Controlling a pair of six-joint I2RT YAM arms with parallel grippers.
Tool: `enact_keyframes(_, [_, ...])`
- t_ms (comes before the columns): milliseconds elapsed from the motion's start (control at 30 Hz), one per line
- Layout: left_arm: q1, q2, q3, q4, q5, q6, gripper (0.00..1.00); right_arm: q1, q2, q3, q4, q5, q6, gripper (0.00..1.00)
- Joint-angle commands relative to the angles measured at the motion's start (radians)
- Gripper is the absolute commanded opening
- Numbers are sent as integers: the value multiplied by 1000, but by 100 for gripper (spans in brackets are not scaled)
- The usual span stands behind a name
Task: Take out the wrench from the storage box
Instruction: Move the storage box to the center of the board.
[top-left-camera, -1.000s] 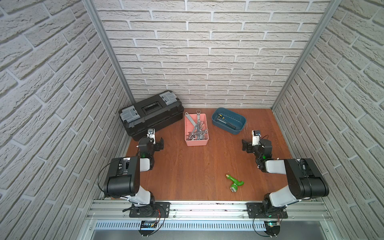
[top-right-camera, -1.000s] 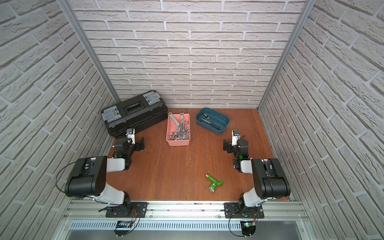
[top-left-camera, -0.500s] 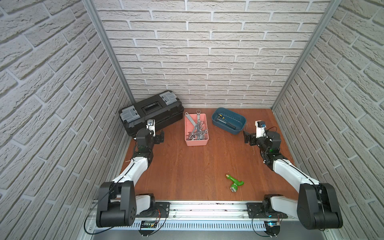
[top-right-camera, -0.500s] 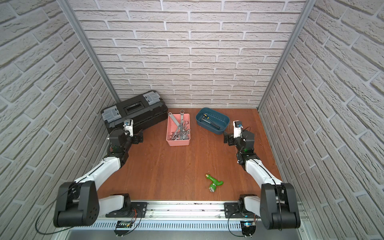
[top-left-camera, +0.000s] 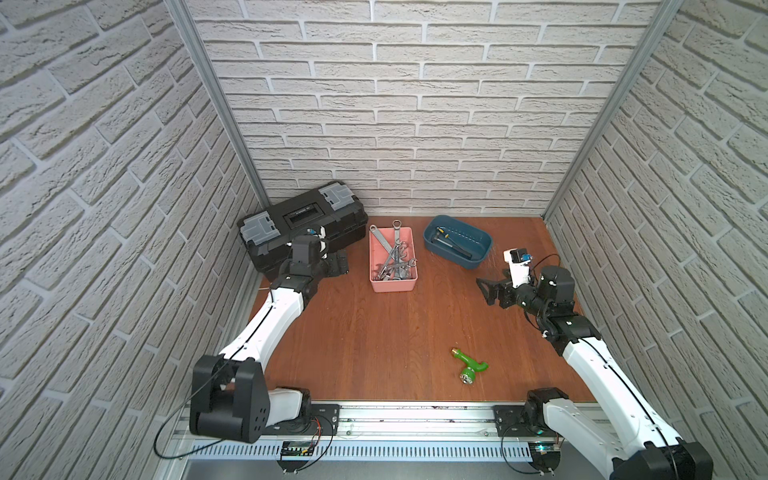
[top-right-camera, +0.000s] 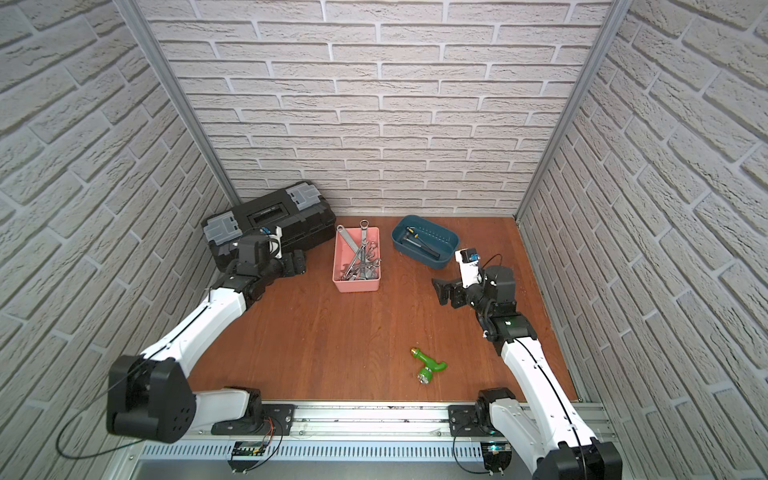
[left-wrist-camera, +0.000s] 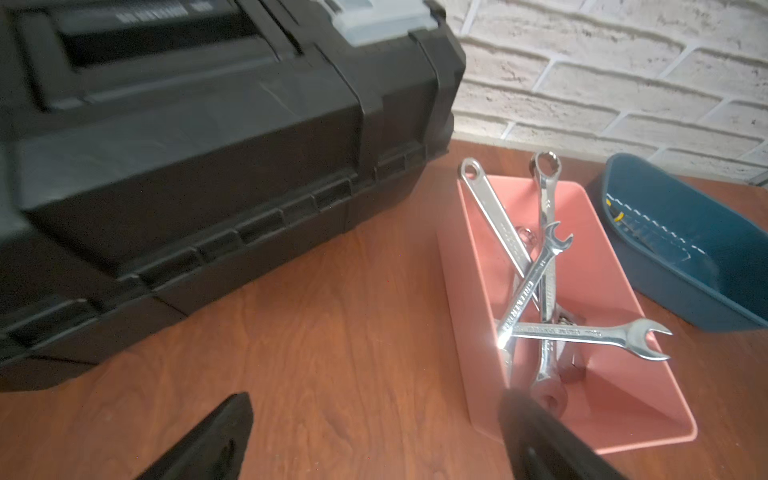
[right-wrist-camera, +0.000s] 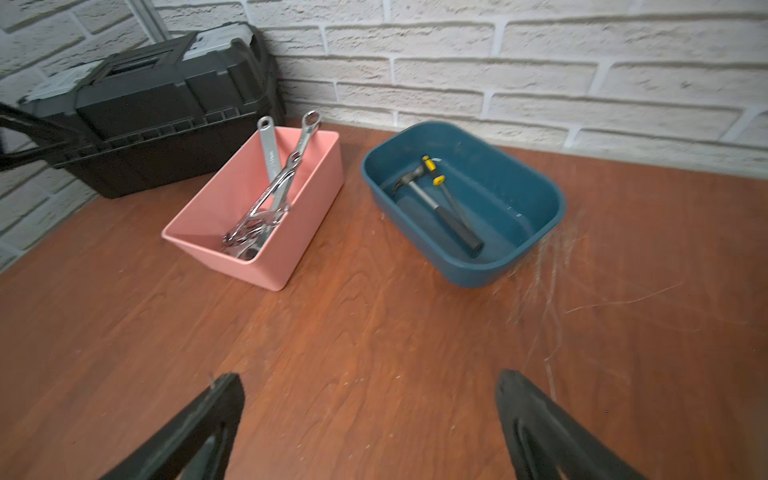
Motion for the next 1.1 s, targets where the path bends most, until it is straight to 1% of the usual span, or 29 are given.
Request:
enact_keyframes(0, [-34, 122, 96, -61, 36, -71, 95, 84, -31, 4, -131, -10, 92, 99])
enact_keyframes(133, [-64, 277, 208, -57, 42, -76, 90, 144, -21, 9, -163, 5, 158, 99])
enact_keyframes(267, [-93, 410, 319, -74, 54, -71, 85, 188, 19, 32, -185, 34, 166, 99])
enact_keyframes(333, [-111, 474, 382, -104, 43, -57, 82, 202, 40, 45, -186, 41, 169, 99])
enact_keyframes(500, [-140, 551, 447, -115, 41, -56, 75, 222, 80, 54, -175, 48, 183, 99])
enact_keyframes(567, [-145, 574, 462, -127, 50, -57, 69, 227, 92, 60, -177, 54, 182, 99])
enact_keyframes(733, [-152, 614, 483, -166, 48, -53, 51, 236, 110, 71, -185, 65, 181, 99])
enact_keyframes(800, [-153, 618, 479, -165, 53, -52, 39, 238, 115, 73, -184, 66, 182, 99])
enact_keyframes(900, [-160, 616, 482, -172, 58, -52, 24, 241, 124, 74, -183, 65, 186, 99])
enact_keyframes(1033, [-177, 603, 476, -186, 51, -49, 6, 248, 131, 82, -188, 75, 188, 99])
enact_keyframes(1067, [-181, 598, 473, -187, 49, -49, 3, 248, 133, 84, -191, 79, 186, 99])
